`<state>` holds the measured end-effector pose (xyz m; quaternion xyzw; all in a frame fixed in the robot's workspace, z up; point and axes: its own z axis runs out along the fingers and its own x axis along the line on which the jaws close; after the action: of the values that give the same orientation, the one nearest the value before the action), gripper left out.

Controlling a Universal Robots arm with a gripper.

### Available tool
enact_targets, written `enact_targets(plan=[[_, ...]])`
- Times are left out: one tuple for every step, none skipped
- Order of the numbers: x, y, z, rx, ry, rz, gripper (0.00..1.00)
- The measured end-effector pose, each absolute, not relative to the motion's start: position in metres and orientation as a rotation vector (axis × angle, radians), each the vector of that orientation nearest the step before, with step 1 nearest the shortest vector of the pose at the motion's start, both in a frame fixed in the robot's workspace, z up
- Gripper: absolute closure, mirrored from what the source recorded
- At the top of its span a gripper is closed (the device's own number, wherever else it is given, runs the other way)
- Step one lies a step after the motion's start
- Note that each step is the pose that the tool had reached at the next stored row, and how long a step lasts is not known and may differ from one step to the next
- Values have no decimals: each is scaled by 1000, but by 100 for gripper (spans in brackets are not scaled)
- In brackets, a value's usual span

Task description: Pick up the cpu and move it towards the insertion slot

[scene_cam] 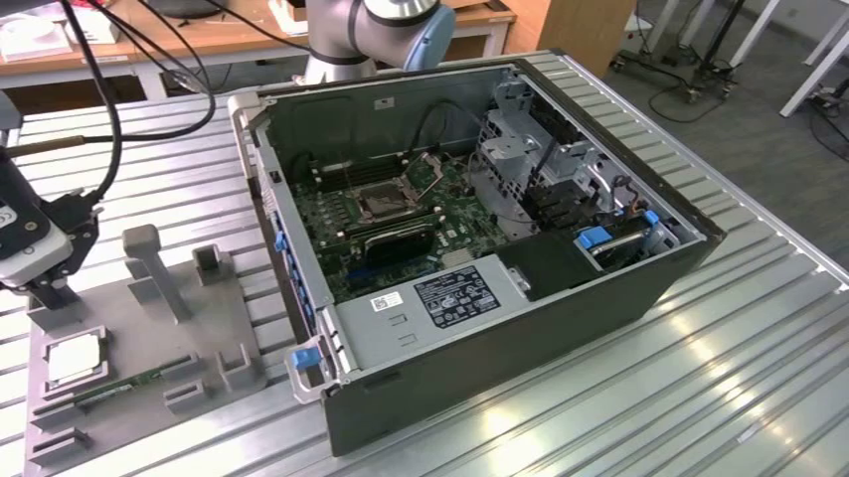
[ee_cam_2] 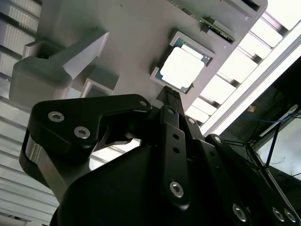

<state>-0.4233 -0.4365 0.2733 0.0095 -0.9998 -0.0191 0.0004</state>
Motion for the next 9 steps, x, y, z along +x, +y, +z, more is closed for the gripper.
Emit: enact_targets(plan=[[-423,-437,273,30,-3140,-60,89],[-423,-437,273,30,-3140,-60,89],[-423,-438,273,30,-3140,-60,89],[-424,-438,273,30,-3140,-60,89],[-424,-438,272,30,-3140,-60,89],[-424,-438,272,30,-3140,-60,89],[-425,-439,272,30,-3140,-60,89],[-426,-439,272,30,-3140,-60,89],[-427,-439,271,30,-3140,-60,89]])
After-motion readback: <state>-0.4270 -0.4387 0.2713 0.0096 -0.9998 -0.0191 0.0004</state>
